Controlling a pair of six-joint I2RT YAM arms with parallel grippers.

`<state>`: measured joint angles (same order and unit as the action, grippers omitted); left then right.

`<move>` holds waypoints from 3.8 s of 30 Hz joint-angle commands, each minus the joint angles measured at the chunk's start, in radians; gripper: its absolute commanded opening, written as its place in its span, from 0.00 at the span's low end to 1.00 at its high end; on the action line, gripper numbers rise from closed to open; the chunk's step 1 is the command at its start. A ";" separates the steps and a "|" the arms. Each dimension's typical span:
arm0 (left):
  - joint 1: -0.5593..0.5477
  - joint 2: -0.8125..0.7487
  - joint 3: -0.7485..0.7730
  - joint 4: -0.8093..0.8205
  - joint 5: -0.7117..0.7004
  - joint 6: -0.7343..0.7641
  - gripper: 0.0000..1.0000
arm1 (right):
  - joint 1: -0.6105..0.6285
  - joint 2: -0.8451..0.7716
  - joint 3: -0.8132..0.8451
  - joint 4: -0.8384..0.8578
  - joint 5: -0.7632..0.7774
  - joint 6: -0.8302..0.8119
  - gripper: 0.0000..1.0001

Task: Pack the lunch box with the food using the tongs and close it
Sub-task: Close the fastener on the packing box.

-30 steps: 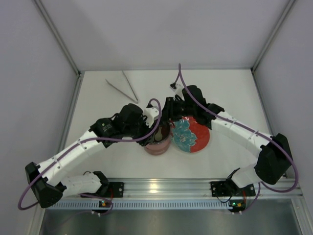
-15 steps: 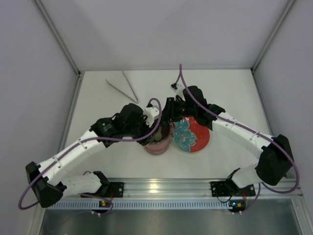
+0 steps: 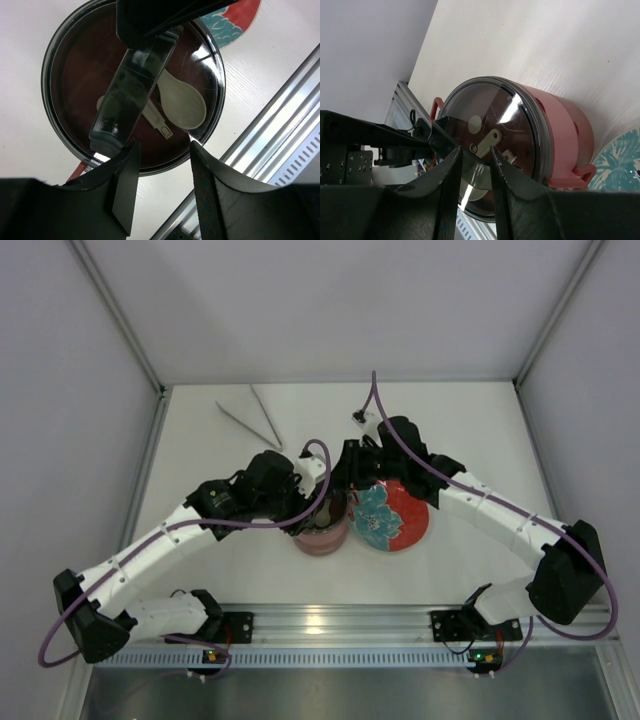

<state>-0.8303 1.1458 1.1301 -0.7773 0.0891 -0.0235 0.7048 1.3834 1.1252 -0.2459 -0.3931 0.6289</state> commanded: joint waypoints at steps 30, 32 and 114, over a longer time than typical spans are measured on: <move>0.003 0.028 0.004 0.000 0.004 0.007 0.49 | -0.047 -0.055 0.194 -0.211 0.299 -0.083 0.31; 0.003 0.029 0.002 -0.005 0.008 0.007 0.49 | -0.062 -0.078 0.188 -0.252 0.351 -0.077 0.31; 0.003 -0.113 0.131 -0.003 -0.378 -0.259 0.54 | 0.174 -0.192 0.119 -0.329 0.378 -0.035 0.15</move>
<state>-0.8295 1.0588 1.2041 -0.7807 -0.0334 -0.1482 0.8322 1.2259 1.2484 -0.6064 0.0029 0.5865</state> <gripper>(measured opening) 0.544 0.147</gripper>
